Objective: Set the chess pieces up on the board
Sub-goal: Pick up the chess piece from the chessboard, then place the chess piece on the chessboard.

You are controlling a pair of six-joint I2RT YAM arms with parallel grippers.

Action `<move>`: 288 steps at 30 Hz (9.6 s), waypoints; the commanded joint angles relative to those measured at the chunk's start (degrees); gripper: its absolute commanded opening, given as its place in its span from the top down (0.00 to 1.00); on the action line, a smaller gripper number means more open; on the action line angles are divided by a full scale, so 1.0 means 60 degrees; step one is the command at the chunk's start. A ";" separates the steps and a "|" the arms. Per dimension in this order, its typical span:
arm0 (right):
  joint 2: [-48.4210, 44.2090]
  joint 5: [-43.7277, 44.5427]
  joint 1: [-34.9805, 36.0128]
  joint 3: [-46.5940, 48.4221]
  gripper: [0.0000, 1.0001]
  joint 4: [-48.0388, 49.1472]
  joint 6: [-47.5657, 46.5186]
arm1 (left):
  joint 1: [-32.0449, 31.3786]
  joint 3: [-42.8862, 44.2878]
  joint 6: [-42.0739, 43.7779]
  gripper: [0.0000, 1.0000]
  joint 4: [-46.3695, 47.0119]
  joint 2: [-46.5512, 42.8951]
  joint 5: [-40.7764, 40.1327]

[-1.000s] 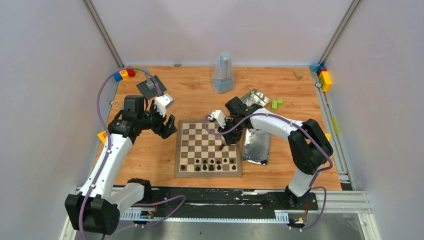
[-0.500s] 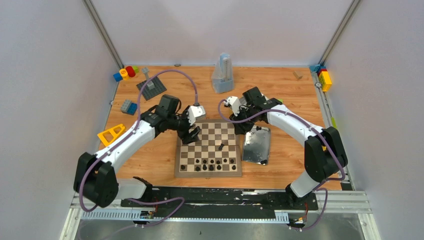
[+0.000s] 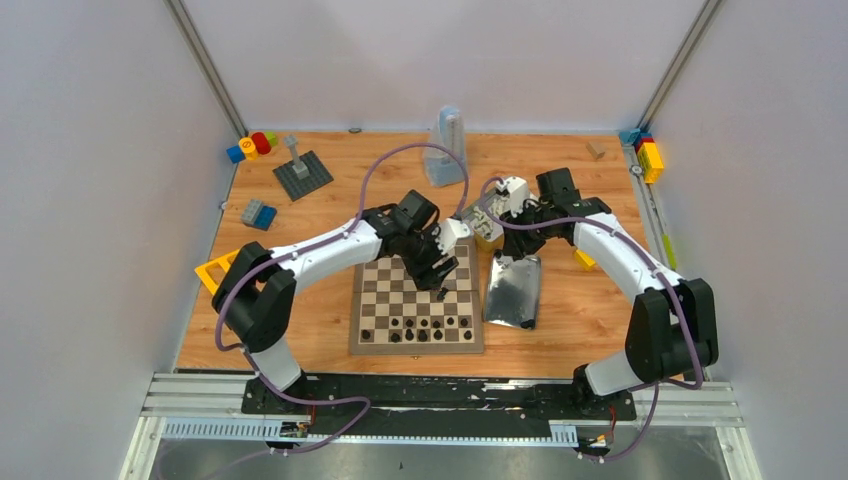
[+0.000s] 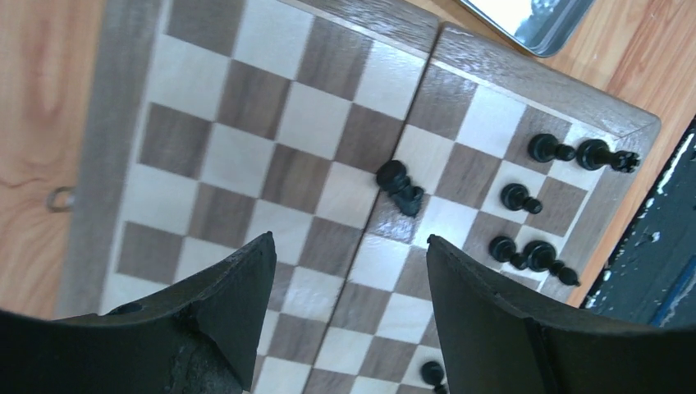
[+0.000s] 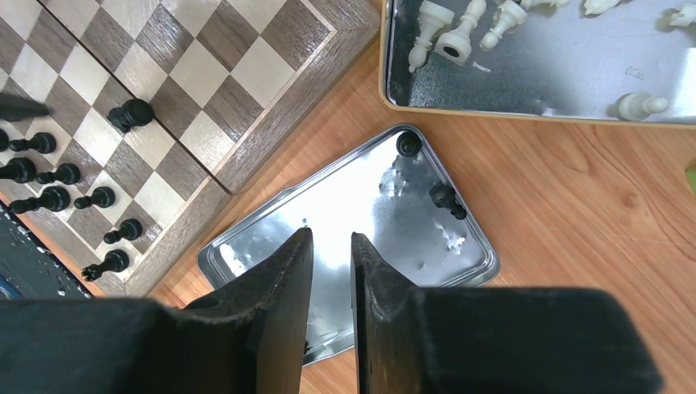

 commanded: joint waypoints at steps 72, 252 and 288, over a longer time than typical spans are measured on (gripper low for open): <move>-0.0273 -0.0463 -0.0299 -0.0444 0.76 0.0469 -0.0025 | -0.1359 0.1421 -0.1934 0.52 -0.0588 0.1542 -0.3534; 0.4311 -0.7565 0.1207 0.1864 0.99 0.1051 0.1829 | 0.0677 -0.1731 -0.0358 0.22 0.1853 -0.2735 0.0603; 0.1650 -0.8540 0.0082 0.4162 0.99 0.0573 0.3339 | 0.2549 0.0188 -0.3871 0.19 0.4035 -0.3130 0.5795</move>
